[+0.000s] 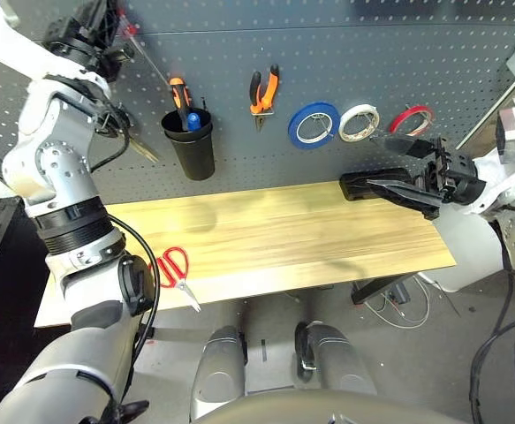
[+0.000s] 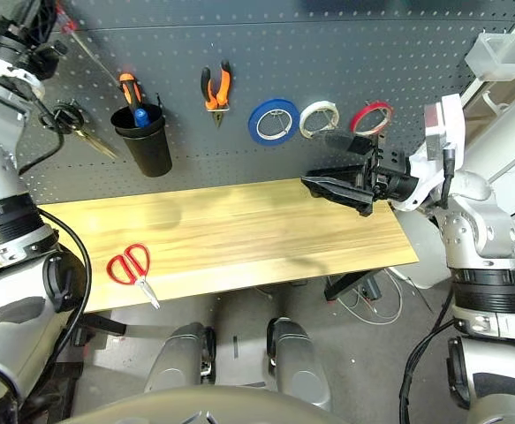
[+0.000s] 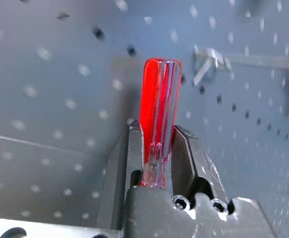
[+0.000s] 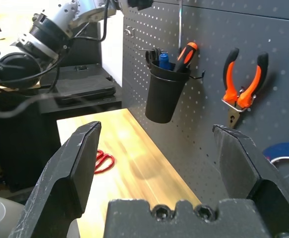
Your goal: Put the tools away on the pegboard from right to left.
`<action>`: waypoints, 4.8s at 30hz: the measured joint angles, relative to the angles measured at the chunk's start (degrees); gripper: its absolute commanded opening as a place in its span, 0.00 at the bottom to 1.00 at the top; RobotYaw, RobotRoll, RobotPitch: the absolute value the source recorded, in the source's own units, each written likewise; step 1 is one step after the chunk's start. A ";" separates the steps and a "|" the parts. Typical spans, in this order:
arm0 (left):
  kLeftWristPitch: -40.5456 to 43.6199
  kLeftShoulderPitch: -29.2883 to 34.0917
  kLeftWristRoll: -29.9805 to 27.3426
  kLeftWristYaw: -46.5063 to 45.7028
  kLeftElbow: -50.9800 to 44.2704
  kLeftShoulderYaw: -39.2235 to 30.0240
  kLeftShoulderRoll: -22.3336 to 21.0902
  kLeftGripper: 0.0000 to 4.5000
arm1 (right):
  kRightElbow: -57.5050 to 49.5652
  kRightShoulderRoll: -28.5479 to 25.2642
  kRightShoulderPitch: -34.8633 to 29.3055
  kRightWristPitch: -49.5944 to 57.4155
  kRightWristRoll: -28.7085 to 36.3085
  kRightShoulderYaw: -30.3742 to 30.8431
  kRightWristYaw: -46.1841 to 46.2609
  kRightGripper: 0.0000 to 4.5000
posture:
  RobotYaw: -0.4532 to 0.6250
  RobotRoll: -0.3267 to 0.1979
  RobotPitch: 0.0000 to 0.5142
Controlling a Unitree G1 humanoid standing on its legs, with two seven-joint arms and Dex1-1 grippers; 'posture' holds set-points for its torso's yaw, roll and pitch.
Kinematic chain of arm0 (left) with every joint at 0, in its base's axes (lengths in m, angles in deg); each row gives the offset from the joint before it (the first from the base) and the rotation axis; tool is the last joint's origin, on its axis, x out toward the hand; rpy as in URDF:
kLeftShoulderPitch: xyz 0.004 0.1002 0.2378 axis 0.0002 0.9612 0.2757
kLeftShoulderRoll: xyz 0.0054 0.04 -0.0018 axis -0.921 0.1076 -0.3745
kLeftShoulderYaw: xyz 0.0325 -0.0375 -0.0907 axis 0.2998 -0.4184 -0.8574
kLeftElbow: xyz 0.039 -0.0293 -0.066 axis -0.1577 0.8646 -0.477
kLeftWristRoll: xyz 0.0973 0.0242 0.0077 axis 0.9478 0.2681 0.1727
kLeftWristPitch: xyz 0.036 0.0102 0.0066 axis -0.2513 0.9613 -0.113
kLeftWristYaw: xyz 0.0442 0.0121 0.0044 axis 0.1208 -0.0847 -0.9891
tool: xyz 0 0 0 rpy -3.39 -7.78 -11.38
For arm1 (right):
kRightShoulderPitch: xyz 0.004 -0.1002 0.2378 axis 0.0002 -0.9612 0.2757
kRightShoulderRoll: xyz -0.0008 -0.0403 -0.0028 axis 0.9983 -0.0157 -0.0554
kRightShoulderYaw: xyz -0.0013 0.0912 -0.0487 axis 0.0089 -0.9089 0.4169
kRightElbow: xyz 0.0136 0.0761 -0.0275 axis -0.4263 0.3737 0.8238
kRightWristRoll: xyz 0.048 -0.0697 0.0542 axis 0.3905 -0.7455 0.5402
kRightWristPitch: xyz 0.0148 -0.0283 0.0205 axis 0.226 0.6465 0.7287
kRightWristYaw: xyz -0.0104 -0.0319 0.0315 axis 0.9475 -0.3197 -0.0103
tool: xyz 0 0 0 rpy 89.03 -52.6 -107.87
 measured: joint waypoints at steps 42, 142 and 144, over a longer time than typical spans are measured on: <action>47.54 21.55 -41.27 8.26 -26.47 -12.67 -24.27 0.99 | 2.80 0.98 -1.14 -1.51 -2.39 3.10 -5.07 1.00 | 0.54 0.62 0.30; 11.85 45.99 10.11 -3.16 -11.50 -2.24 -4.52 0.00 | 5.37 7.93 -4.60 -19.53 -20.88 21.59 1.39 1.00 | 0.52 0.62 0.34; 11.87 45.75 10.01 -2.58 -13.37 -2.68 -5.76 0.00 | 5.83 7.90 -4.19 -19.66 -19.16 20.76 -0.19 1.00 | 0.53 0.62 0.30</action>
